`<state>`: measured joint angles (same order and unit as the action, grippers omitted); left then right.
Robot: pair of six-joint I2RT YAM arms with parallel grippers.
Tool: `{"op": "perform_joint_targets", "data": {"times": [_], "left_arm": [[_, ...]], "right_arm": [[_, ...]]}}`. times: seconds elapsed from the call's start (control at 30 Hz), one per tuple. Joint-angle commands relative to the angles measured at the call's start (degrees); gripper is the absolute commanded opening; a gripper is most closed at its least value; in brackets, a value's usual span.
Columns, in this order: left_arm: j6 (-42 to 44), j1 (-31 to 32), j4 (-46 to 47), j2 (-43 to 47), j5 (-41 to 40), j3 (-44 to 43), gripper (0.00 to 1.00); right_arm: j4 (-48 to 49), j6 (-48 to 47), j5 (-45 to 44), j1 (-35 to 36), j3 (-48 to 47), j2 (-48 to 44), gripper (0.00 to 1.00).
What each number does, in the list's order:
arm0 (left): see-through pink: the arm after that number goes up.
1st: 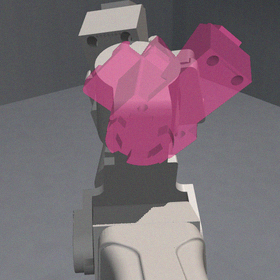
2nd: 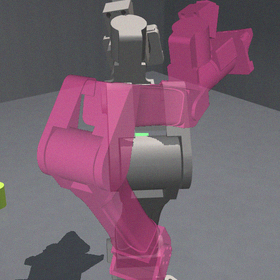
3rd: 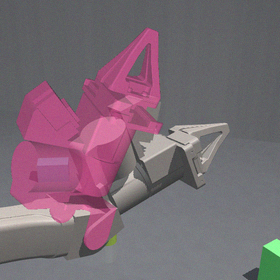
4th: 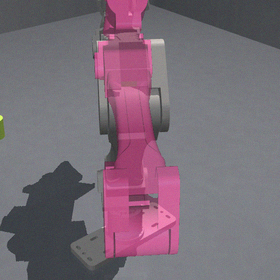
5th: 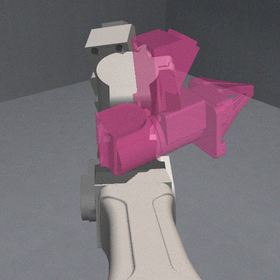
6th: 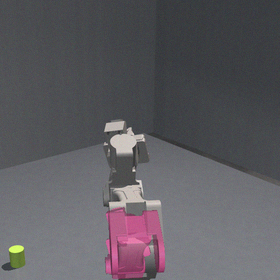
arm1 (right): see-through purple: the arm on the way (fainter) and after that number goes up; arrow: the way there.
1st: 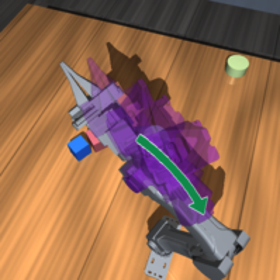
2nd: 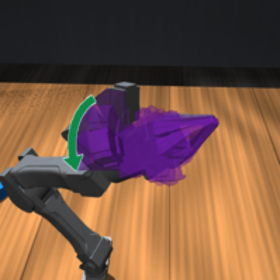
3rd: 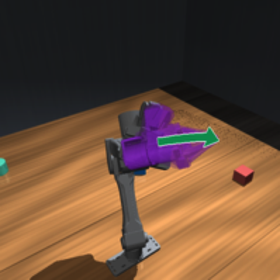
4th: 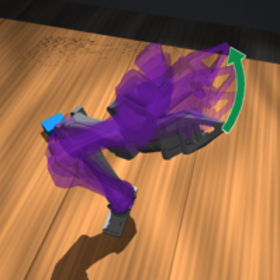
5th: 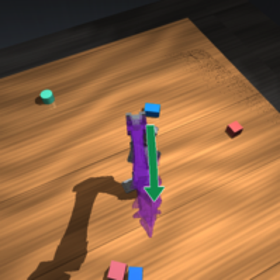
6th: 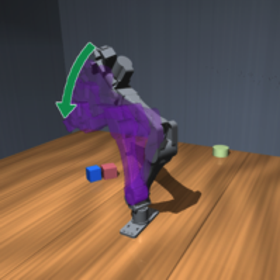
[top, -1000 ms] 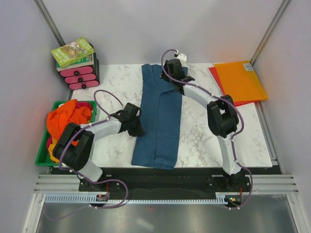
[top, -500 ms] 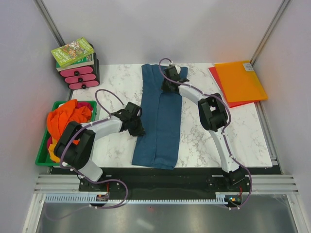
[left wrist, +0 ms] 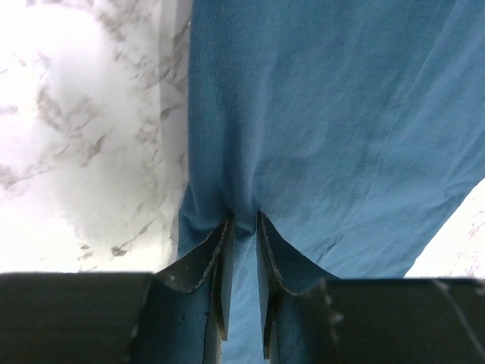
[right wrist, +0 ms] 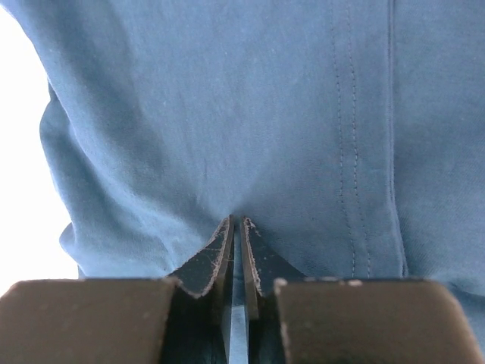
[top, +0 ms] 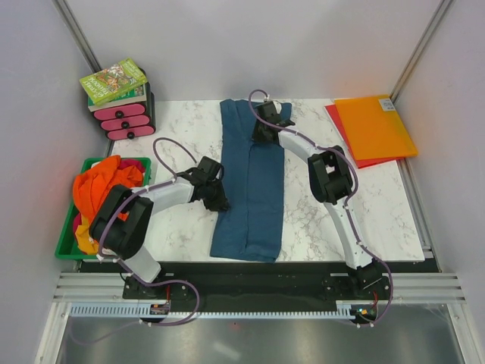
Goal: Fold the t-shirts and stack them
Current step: Grab the bottom of the folded rectangular tshirt with both arms
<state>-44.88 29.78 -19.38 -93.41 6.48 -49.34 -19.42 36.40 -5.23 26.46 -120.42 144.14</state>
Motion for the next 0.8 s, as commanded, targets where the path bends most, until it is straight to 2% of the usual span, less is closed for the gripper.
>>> {"op": "perform_joint_targets", "data": {"times": [0.0,0.13,0.23,0.27,0.3,0.33,0.37,0.4,0.47,0.5,0.57,0.67,0.73,0.77], "left_arm": [[-0.91,0.54,-1.28,-3.88,-0.67,-3.12,0.25],[-0.64,0.45,-2.68,-7.31,-1.56,-6.55,0.25],[0.14,0.45,-3.39,-7.94,-3.13,-8.14,0.25],[0.32,0.45,-3.39,-6.11,-5.05,-7.79,0.26],[0.58,0.45,-3.21,-4.69,-6.03,-7.44,0.27],[0.67,0.54,-2.78,-3.46,-6.3,-7.0,0.29],[0.85,0.54,-2.6,0.2,-8.57,-6.13,0.3],[1.2,0.54,-2.25,1.98,-9.11,-5.59,0.32],[1.38,0.8,-1.37,6.11,-10.43,-3.93,0.38],[1.55,0.81,-1.37,9.96,-10.61,-3.48,0.41],[1.64,1.07,-1.72,13.15,-10.96,-2.0,0.42],[0.94,1.68,-2.51,18.77,-10.88,1.25,0.43],[0.41,2.39,-2.68,22.03,-10.35,3.36,0.42],[-0.37,2.74,-3.12,22.91,-9.56,5.55,0.42]], "right_arm": [[-6.94,0.6,0.49,-1.93,-7.97,6.24,0.15],[-8.62,1.13,2.32,-3.51,-14.57,11.15,0.17],[-7.31,-0.8,4.26,-3.7,-16.08,9.86,0.19],[-5.91,-1.07,4.35,-3.69,-11.98,7.85,0.2],[-0.59,-1.24,4.44,-3.52,-8.2,5.13,0.25],[2.77,-1.25,4.1,-2.91,0.28,-1.77,0.3],[7.85,-1.16,2.61,-2.64,3.84,-5.32,0.36],[8.86,-1.07,1.99,-2.47,6.49,-8.58,0.49],[9.31,-0.81,0.15,-1.76,11.68,-16.49,0.58],[9.23,-0.81,-0.73,-1.41,13.61,-21.83,0.69],[9.23,-0.98,-3.54,-0.1,20.81,-27.3,0.79],[8.79,-0.02,-6.27,1.31,31.97,-37.06,0.87],[8.26,0.86,-7.42,2.98,41.08,-44.09,0.86],[8.08,1.47,-7.6,3.68,44.36,-46.38,0.81]]}}
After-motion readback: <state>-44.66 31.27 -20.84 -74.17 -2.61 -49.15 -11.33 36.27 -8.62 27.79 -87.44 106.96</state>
